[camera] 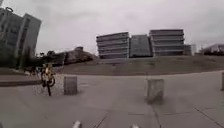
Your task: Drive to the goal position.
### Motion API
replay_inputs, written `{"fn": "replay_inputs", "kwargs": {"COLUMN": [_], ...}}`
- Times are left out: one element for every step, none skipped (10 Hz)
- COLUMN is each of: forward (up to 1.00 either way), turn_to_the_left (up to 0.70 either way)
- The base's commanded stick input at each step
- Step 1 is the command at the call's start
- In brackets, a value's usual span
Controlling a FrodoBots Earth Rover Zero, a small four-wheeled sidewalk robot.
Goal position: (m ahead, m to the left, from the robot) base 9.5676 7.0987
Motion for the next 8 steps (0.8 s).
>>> {"fn": "replay_inputs", "kwargs": {"forward": [1.0, 1.0, 1.0, 1.0, 1.0, 1.0, 1.0, 1.0], "turn_to_the_left": [0.0, 0.0, 0.0, 0.0, 0.0, 0.0, 0.0, 0.0]}}
